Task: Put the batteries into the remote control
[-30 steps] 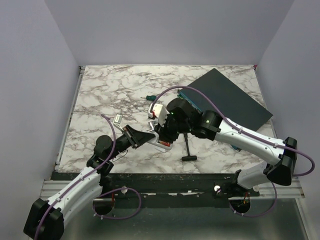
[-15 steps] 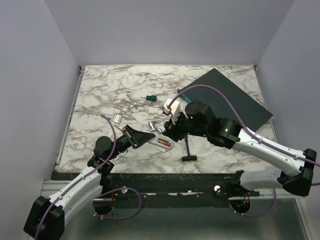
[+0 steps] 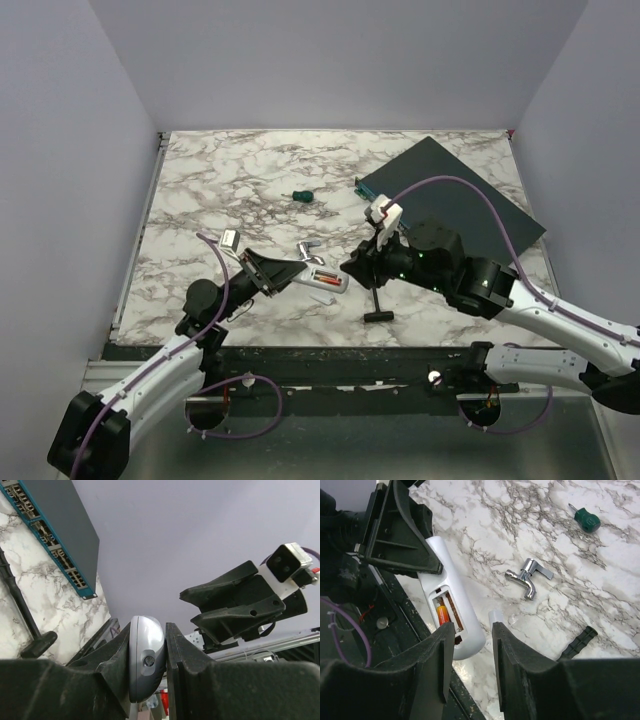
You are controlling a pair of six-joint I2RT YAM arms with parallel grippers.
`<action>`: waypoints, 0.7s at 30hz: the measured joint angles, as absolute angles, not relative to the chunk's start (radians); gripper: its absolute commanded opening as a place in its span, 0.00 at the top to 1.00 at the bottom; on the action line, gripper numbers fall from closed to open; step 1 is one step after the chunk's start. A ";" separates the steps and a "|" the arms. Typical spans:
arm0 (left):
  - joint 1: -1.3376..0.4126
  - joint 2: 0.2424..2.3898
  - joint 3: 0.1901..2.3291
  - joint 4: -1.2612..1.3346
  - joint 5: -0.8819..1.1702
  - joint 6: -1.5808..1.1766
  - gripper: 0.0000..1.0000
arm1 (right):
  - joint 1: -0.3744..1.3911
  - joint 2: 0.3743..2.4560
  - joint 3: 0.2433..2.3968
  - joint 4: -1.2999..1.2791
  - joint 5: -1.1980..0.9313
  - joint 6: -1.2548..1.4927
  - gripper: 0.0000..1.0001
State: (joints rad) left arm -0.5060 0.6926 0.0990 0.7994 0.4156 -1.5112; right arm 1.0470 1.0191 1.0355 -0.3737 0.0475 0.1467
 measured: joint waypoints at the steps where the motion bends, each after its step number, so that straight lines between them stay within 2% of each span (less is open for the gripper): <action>1: -0.506 0.683 0.094 0.799 0.408 -1.522 1.00 | 1.047 1.010 1.031 -0.368 0.059 0.166 0.61; 6: -0.506 0.621 0.072 0.798 0.361 -1.571 1.00 | 1.047 0.950 0.999 -0.329 0.097 0.260 0.75; 16: -0.506 0.603 0.045 0.851 0.313 -1.648 1.00 | 1.047 0.947 0.992 -0.281 0.088 0.374 0.76; 21: -0.506 0.627 0.036 0.904 0.301 -1.681 1.00 | 1.047 0.975 0.992 -0.281 0.073 0.395 0.80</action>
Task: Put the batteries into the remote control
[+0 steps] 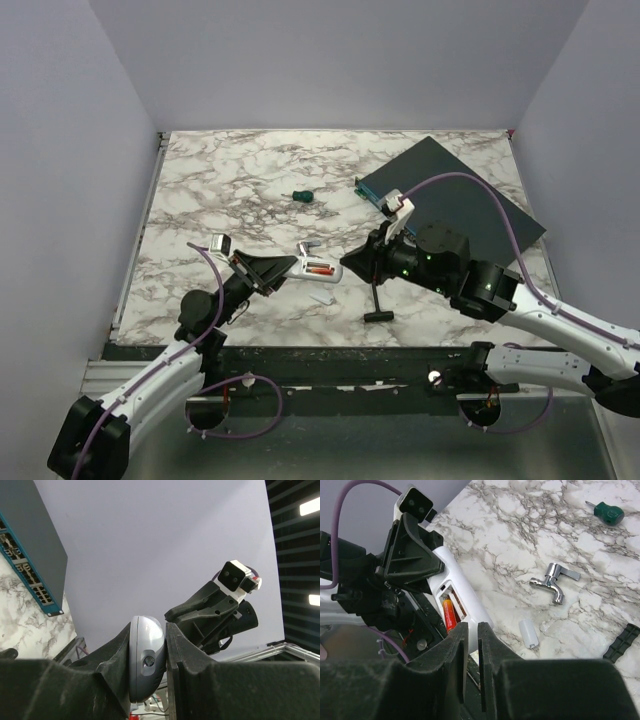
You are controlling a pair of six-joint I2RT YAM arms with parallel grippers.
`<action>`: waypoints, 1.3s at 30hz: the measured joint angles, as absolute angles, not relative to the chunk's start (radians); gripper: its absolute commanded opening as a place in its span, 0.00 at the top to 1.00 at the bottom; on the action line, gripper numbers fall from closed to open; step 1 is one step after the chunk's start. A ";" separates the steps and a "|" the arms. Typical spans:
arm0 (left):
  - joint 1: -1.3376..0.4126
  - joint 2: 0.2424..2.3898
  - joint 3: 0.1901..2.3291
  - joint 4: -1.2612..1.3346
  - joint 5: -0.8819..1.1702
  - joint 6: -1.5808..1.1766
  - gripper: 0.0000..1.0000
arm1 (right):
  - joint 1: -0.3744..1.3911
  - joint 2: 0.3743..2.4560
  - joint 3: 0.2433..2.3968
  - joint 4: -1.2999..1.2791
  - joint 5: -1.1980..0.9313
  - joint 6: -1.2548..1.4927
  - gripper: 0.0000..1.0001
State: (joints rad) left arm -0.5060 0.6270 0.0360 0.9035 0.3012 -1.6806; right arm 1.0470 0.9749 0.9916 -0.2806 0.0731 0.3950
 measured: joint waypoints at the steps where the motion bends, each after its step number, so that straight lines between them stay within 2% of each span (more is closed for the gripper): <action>1: -0.506 0.630 0.035 0.916 0.299 -1.687 1.00 | 1.047 0.975 0.992 -0.280 0.073 0.397 0.81; 17: -0.506 0.615 0.018 0.985 0.258 -1.763 1.00 | 1.047 0.921 0.992 -0.208 0.057 0.411 0.82; 23: -0.506 0.562 0.018 0.934 0.253 -1.761 1.00 | 1.047 0.963 0.992 -0.199 0.004 0.422 0.97; 39: -0.506 0.514 0.018 0.818 0.246 -1.732 1.00 | 1.047 0.999 0.994 -0.192 -0.081 0.422 0.96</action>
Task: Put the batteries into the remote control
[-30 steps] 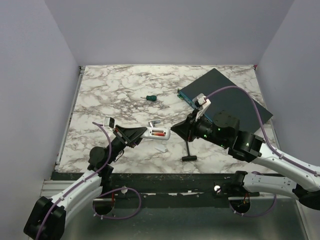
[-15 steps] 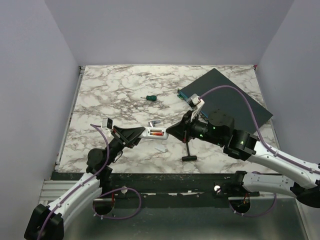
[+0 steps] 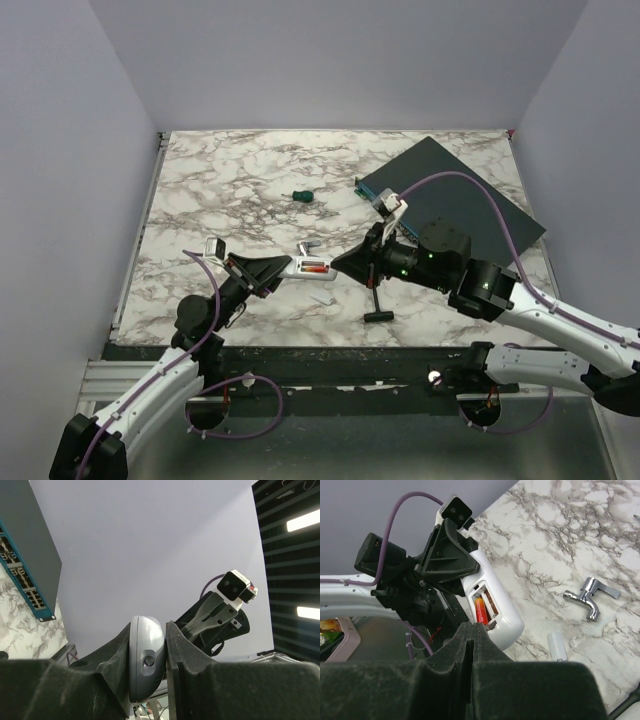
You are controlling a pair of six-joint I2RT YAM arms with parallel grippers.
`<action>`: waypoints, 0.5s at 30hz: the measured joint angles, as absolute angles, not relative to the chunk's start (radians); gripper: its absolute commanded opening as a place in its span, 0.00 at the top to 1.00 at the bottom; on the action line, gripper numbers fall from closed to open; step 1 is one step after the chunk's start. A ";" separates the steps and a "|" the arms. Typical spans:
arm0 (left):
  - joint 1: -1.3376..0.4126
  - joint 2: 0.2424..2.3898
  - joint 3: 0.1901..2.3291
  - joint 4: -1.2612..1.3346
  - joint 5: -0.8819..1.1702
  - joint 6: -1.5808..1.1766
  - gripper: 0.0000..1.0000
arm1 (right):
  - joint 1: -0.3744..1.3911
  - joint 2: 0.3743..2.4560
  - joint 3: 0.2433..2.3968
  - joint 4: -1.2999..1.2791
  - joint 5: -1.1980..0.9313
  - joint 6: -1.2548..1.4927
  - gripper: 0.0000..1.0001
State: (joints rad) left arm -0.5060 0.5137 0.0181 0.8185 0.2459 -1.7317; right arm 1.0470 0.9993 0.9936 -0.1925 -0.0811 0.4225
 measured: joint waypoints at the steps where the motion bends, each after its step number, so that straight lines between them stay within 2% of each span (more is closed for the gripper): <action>1: -0.506 0.514 0.018 0.816 0.246 -1.731 1.00 | 1.047 0.991 0.994 -0.193 -0.081 0.416 0.96; 15: -0.506 0.487 0.054 0.699 0.246 -1.680 1.00 | 1.047 0.947 0.973 -0.196 -0.108 0.392 0.96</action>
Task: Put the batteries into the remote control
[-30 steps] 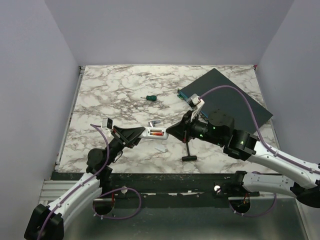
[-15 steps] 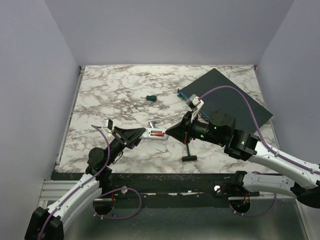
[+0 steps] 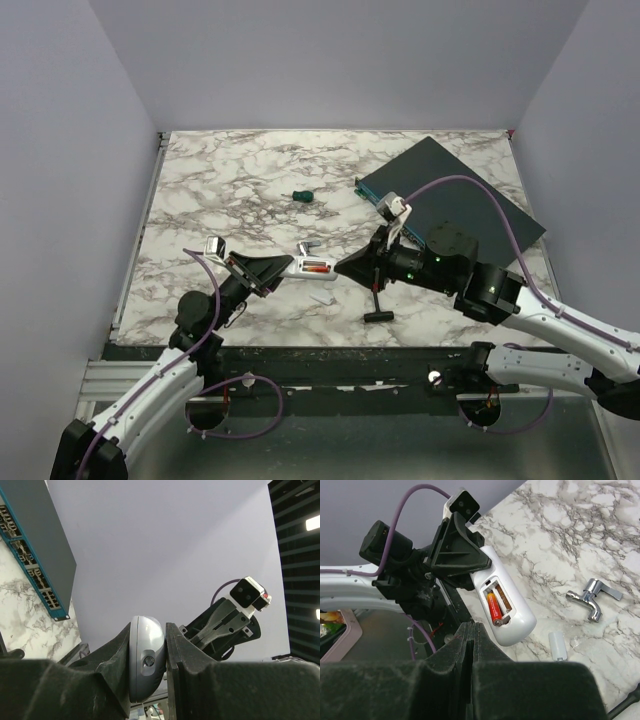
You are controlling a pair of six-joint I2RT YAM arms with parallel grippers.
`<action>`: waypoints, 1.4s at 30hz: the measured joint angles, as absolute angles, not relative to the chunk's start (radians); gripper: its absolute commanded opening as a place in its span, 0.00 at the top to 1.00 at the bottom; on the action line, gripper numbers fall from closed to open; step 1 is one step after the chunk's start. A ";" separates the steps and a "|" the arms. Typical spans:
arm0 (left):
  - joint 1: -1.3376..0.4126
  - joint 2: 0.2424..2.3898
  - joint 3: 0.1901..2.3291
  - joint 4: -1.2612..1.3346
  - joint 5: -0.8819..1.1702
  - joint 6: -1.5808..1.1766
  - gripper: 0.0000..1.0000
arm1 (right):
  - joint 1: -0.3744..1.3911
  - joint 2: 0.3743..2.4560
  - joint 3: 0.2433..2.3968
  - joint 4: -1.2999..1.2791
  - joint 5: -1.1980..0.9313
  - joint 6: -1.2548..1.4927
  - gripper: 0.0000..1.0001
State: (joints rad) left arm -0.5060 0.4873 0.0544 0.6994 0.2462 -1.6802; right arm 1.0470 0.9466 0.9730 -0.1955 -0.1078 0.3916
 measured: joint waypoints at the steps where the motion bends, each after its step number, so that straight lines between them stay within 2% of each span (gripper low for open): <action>1: -0.506 0.482 0.054 0.696 0.246 -1.678 1.00 | 1.047 0.948 0.972 -0.196 -0.111 0.392 0.97; 42: -0.506 0.499 0.057 0.671 0.247 -1.668 1.00 | 1.047 1.036 0.961 -0.204 -0.054 0.401 0.99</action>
State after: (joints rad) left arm -0.5060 0.4988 0.0574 0.6712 0.2470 -1.6684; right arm 1.0470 1.0363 0.9611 -0.2043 -0.0544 0.4007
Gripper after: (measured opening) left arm 0.274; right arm 0.047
